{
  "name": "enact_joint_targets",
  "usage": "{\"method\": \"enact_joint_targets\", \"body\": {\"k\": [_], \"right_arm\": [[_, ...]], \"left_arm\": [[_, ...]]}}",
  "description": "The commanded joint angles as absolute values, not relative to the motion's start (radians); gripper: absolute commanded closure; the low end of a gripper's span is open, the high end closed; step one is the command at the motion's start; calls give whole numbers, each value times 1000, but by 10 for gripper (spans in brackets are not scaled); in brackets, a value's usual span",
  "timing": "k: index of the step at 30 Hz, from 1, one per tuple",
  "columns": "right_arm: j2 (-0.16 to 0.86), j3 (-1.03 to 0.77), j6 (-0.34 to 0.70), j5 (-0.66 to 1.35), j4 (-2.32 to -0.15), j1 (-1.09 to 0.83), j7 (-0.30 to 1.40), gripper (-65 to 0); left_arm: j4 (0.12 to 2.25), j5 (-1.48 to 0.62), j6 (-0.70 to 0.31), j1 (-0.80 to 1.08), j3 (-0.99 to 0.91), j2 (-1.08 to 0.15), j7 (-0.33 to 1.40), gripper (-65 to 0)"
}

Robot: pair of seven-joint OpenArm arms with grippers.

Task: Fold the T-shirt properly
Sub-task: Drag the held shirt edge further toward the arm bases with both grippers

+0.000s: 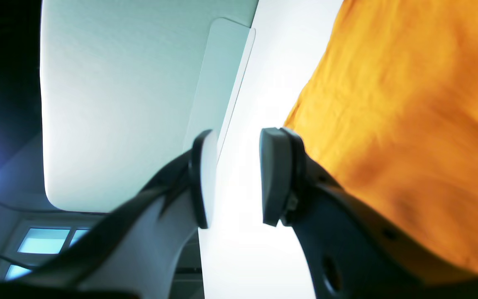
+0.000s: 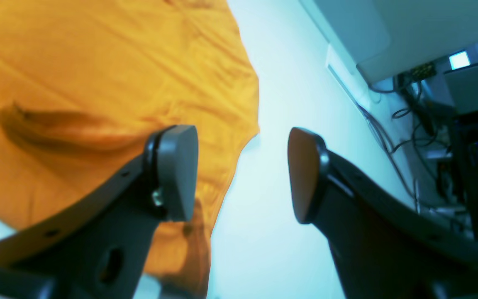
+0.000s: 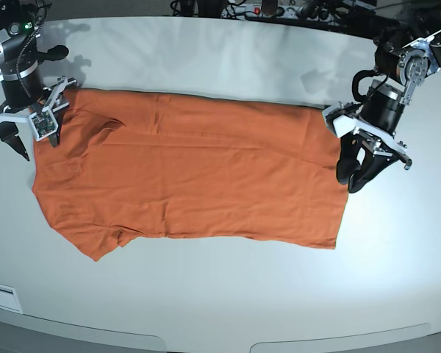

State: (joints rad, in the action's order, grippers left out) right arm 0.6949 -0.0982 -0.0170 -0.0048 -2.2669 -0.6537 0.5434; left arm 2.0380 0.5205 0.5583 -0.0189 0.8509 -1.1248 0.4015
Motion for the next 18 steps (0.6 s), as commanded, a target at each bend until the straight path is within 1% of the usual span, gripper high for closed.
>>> {"method": "enact_joint_targets", "body": {"k": [1,2,3,4,5,7,9,10,12,14,15,18], "right_arm": [[709,-107,-44,-15,-2280,-652,529,-238],[709,-107,-58,-15,-2280,-651,535,-154],[709,-107,-77,-15,-2280,-651,535,-58],[709,-107,-101,-15,-2280,-651,535,0],[709,-107,-117,-15,-2280,-651,535,0],[709,-106,-103,-13,-2280,-651,535,0],[709,-105,-25,38,-2280,-651,535,0],[706,-105,33,80,-2278,-651,535,0],[686,-105,138,132,-2260,-651,535,0],[667,-105,173,160,-2226,-630,540,0],[659,-105,176,162,-2202,-613,548,0],[648,-105,207,206,-2102,-553,568,0]], "left_arm": [[2048,533,581,-27,841,-1144,394,-107],[2048,529,581,-27,841,-1144,395,-39],[2048,522,581,-25,841,-1145,403,0],[2048,513,580,-24,841,-1144,416,0],[2048,506,579,-25,841,-1143,429,0],[2048,504,576,-25,841,-1138,427,0],[2048,474,556,-25,841,-1124,427,0],[2048,443,521,-27,841,-1113,427,0],[2041,381,403,-35,841,-1085,422,0],[2023,332,295,-54,841,-1052,418,0],[2009,305,260,-66,841,-1035,415,0],[1950,242,210,-99,841,-991,397,0]]}}
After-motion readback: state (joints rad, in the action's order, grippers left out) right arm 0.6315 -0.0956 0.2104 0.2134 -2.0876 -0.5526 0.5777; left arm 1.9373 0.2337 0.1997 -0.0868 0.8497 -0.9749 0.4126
